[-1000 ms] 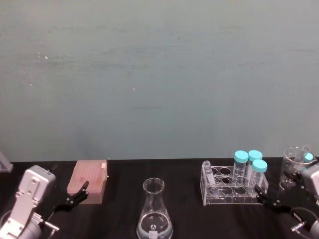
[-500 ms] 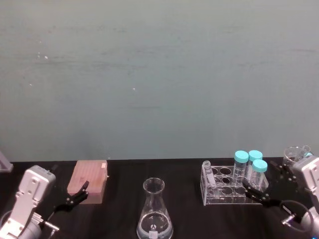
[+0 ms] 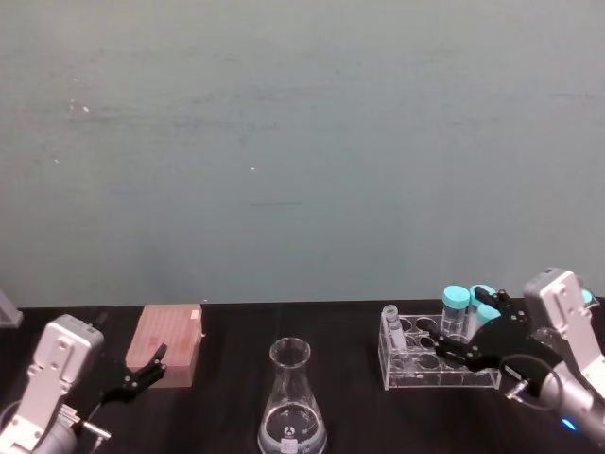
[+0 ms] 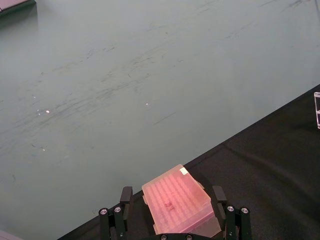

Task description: Pour the liquid from the test tube into the beaker using one hand.

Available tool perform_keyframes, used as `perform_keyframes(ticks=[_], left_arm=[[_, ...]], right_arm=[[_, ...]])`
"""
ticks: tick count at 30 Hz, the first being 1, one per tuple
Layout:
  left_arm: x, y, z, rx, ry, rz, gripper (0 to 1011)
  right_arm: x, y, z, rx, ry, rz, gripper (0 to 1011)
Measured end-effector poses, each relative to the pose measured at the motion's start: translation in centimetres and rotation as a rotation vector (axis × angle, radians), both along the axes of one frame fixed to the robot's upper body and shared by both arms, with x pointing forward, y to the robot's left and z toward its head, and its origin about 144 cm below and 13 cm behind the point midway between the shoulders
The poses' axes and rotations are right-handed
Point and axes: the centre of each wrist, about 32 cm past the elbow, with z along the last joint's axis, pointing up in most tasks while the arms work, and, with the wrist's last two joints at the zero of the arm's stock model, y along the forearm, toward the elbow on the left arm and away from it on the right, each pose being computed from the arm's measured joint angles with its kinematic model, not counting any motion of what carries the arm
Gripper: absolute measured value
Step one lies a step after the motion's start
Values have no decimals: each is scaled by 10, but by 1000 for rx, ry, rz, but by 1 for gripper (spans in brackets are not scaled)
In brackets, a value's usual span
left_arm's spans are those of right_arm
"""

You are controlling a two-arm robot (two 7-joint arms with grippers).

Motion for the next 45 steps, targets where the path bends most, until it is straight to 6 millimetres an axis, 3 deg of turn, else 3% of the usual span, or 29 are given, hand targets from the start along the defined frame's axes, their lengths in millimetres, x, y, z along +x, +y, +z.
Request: perform_keyframes(ticks=[17, 45], left_arm=[[0, 0, 0, 0, 0, 0, 1000], [0, 0, 0, 0, 0, 0, 1000]], right_arm=[[32, 5, -1, 16, 74, 75, 1000], [65, 16, -1, 18, 155, 192, 1000]])
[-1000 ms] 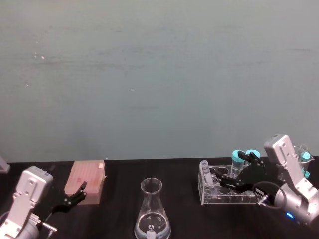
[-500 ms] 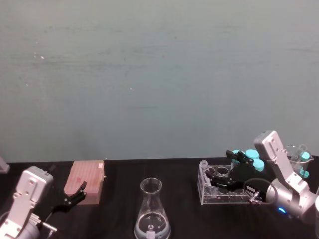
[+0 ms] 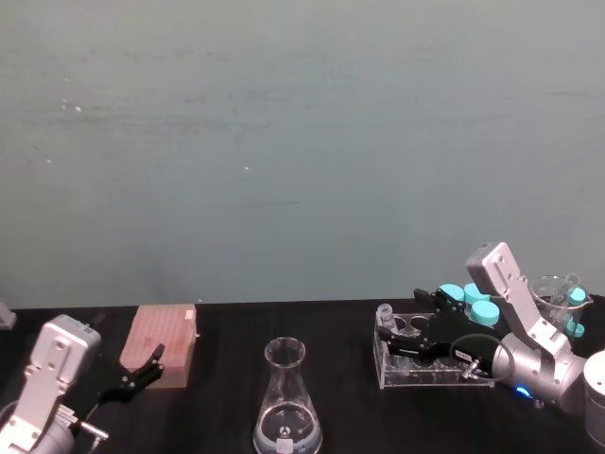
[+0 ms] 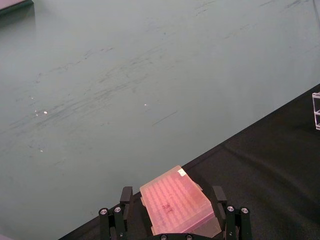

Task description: Pour the liquid from the test tube into the beaker using one hand.

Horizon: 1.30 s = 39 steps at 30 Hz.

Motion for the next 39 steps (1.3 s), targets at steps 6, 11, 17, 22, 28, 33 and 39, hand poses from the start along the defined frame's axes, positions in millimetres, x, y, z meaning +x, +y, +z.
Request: perform_keyframes(ticks=[6, 11, 17, 22, 28, 33, 39], left_arm=[[0, 0, 0, 0, 0, 0, 1000], [0, 0, 0, 0, 0, 0, 1000], [0, 0, 0, 0, 0, 0, 1000], [0, 0, 0, 0, 0, 0, 1000], [0, 0, 0, 0, 0, 0, 1000], [0, 0, 0, 0, 0, 0, 1000], [0, 0, 0, 0, 0, 0, 1000]], right_arm=[[7, 3, 0, -3, 10, 13, 1000], [11, 8, 0, -9, 15, 24, 1000], [15, 11, -1, -13, 22, 29, 1000], [16, 12, -2, -17, 27, 30, 1000], [16, 12, -2, -20, 29, 29, 1000], [16, 9, -4, -23, 38, 22, 1000], [17, 7, -6, -25, 51, 19, 1000]])
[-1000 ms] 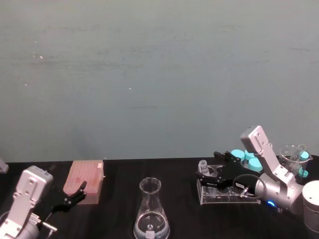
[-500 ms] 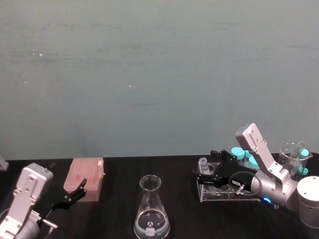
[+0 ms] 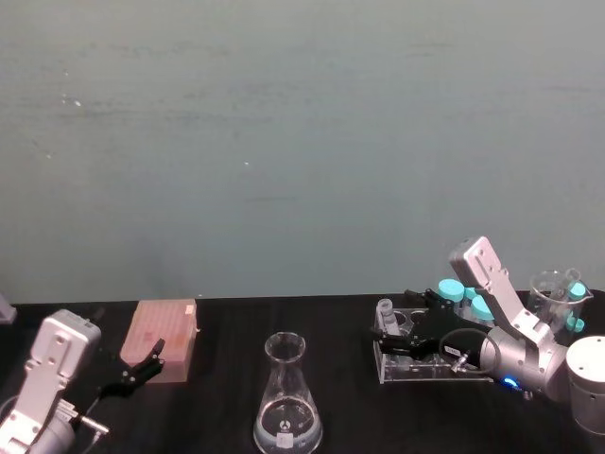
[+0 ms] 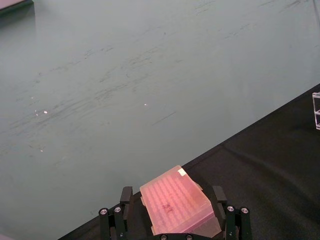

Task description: Pour the liquid from the test tube into the beaker using one hand.

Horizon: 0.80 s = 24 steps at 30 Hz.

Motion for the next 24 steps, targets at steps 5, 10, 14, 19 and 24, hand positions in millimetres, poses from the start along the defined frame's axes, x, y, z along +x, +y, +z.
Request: perform_keyframes(ticks=[5, 10, 14, 19, 24], left_arm=[[0, 0, 0, 0, 0, 0, 1000], [0, 0, 0, 0, 0, 0, 1000], [0, 0, 0, 0, 0, 0, 1000], [0, 0, 0, 0, 0, 0, 1000], [0, 0, 0, 0, 0, 0, 1000]], right_arm=[[2, 1, -2, 1, 10, 1, 1000], [3, 1, -3, 0, 5, 3, 1000], [2, 1, -3, 0, -5, 2, 1000], [2, 1, -3, 0, -5, 2, 1000], [2, 1, -3, 1, -4, 1, 1000]])
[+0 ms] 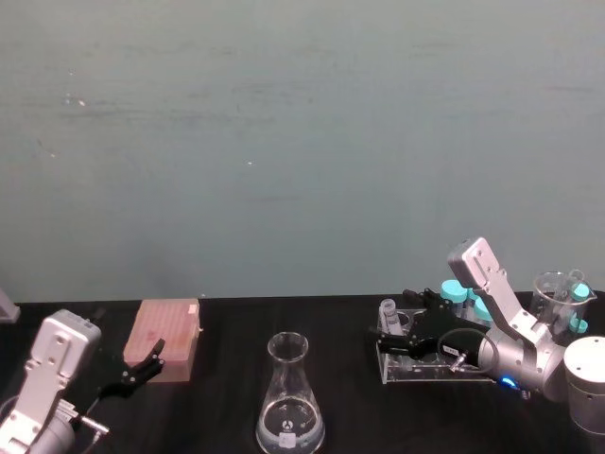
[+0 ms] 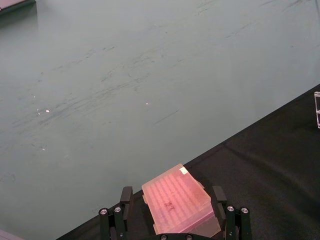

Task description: Pour the liquid from the test tube into the beaker using one hand.

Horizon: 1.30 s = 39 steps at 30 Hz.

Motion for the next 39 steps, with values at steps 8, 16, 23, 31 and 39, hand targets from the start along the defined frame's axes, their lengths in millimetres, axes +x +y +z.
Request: perform_keyframes(ticks=[8, 16, 23, 31, 39], left_arm=[[0, 0, 0, 0, 0, 0, 1000], [0, 0, 0, 0, 0, 0, 1000], [0, 0, 0, 0, 0, 0, 1000], [0, 0, 0, 0, 0, 0, 1000], [0, 0, 0, 0, 0, 0, 1000]], right_arm=[[0, 0, 0, 0, 2, -1, 1000], [0, 0, 0, 0, 3, -1, 994], [0, 0, 0, 0, 3, -1, 847], [0, 0, 0, 1, 4, -1, 627], [0, 0, 0, 0, 4, -1, 365]])
